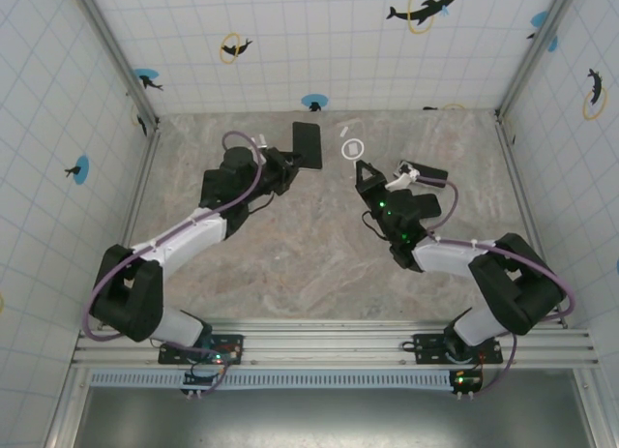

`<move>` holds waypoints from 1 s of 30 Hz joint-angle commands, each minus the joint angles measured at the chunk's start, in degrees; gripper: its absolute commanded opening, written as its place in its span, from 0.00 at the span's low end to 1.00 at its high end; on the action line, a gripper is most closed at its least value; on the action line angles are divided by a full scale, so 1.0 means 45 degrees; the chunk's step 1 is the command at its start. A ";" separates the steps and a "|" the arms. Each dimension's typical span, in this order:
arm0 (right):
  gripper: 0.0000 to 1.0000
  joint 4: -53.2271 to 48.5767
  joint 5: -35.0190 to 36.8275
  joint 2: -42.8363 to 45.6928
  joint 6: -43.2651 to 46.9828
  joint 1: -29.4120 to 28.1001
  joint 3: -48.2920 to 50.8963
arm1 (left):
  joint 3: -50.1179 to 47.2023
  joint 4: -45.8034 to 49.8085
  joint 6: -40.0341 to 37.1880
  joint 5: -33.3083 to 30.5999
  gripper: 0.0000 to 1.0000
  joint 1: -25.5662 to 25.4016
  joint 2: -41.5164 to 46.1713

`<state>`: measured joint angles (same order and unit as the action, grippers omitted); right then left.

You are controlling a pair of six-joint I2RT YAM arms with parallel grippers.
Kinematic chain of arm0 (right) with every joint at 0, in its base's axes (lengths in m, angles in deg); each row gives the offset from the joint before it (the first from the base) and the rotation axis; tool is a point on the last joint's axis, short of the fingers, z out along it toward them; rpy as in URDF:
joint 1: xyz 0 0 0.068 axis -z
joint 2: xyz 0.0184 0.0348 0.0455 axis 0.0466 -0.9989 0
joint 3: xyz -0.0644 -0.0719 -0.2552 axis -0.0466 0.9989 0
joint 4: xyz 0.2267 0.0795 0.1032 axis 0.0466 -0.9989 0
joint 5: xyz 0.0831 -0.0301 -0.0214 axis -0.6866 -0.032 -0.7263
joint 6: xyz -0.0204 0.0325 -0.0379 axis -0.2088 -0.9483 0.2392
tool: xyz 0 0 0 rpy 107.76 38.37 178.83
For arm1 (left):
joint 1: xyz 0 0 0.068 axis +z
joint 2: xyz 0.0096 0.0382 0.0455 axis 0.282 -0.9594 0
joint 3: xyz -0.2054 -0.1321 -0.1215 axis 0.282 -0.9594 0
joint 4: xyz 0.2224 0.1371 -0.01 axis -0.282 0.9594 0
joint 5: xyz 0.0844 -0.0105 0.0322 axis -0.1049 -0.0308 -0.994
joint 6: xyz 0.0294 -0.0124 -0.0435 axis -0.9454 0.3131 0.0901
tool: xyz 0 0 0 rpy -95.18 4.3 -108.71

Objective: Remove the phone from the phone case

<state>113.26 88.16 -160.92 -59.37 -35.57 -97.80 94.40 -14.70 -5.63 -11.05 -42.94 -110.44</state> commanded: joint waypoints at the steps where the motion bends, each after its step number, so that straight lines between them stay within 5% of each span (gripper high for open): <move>1: 0.00 -0.0147 0.0260 0.0409 0.0184 0.0024 0.0182 | -0.0387 0.0106 -0.1979 0.1602 0.00 0.0927 0.0262; 17: 0.00 -0.0265 0.0025 -0.0037 0.0027 -0.0286 -0.0029 | -0.1737 -0.1914 -0.3252 0.3497 0.00 0.3410 -0.2650; 30: 0.00 0.0048 -0.0032 -0.0460 -0.0226 -0.0382 -0.0032 | -0.1188 -0.2351 -0.2614 0.3352 0.00 0.3694 -0.4696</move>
<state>110.97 87.46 -162.23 -59.72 -36.88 -97.78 86.60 -20.82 -17.97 2.57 -27.05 -130.92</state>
